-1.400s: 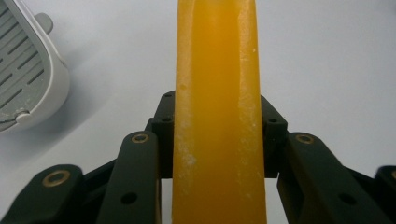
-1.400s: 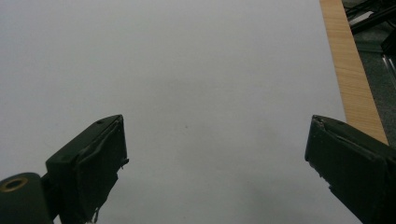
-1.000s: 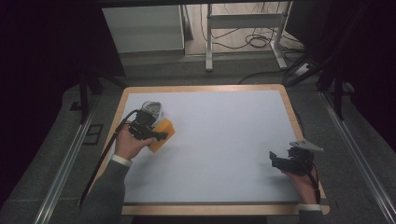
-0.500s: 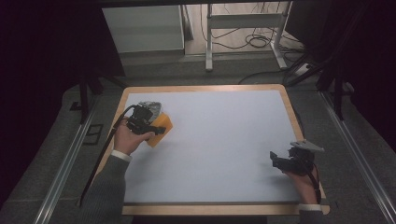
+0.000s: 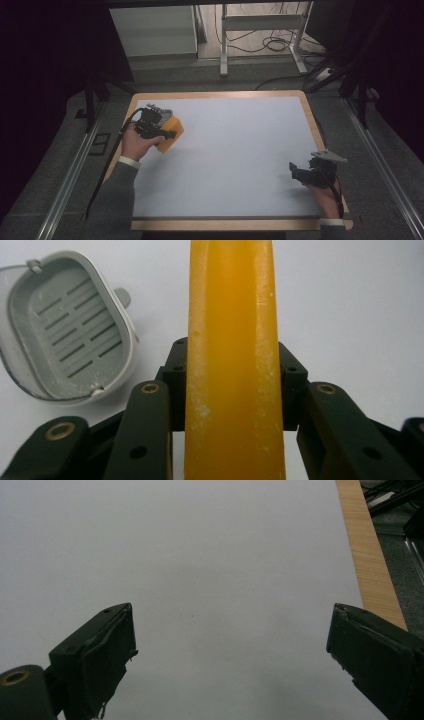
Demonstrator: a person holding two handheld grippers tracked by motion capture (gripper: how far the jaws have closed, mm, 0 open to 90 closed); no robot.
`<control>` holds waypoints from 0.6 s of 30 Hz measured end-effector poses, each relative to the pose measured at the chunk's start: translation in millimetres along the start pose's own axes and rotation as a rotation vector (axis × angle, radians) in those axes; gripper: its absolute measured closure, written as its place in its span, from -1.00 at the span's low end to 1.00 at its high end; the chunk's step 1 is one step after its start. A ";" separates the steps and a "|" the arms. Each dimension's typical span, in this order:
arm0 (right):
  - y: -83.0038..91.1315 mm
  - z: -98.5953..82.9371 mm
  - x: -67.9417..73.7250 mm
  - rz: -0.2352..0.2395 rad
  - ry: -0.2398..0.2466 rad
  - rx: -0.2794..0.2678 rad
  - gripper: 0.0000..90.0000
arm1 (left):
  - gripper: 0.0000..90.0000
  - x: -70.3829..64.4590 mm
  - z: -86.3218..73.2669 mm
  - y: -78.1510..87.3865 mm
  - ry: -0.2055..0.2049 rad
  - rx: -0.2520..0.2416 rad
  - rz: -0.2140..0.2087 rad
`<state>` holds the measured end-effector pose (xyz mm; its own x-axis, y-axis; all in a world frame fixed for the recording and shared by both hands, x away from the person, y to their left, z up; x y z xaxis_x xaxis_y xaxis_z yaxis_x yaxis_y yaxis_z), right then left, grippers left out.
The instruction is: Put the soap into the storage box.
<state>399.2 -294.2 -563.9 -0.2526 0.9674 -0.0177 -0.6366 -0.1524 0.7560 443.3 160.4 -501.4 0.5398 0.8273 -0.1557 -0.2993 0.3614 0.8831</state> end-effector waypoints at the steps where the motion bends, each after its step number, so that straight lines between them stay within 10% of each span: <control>1: -0.1 -0.1 0.0 0.000 0.000 0.000 -0.88 | 0.36 0.7 1.0 0.8 0.000 0.000 0.001; 18: -1.3 -1.2 -1.4 0.000 -0.001 0.006 -0.88 | 0.36 17.4 19.6 3.5 0.024 -0.015 0.025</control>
<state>399.5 -295.6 -565.7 -0.2522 0.9675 -0.0172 -0.6320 -0.1512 0.7601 467.0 167.6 -492.3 0.5130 0.8462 -0.1442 -0.3244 0.3467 0.8801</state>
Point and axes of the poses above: each handheld gripper's, and its own axes: y roughly backward along the jaws, z roughly out of its top, x roughly to its left, the point moved 10 cm from there along -y, roughly forward along the jaws, and after that the axes turned 11 degrees about x, right-handed, at the moved point
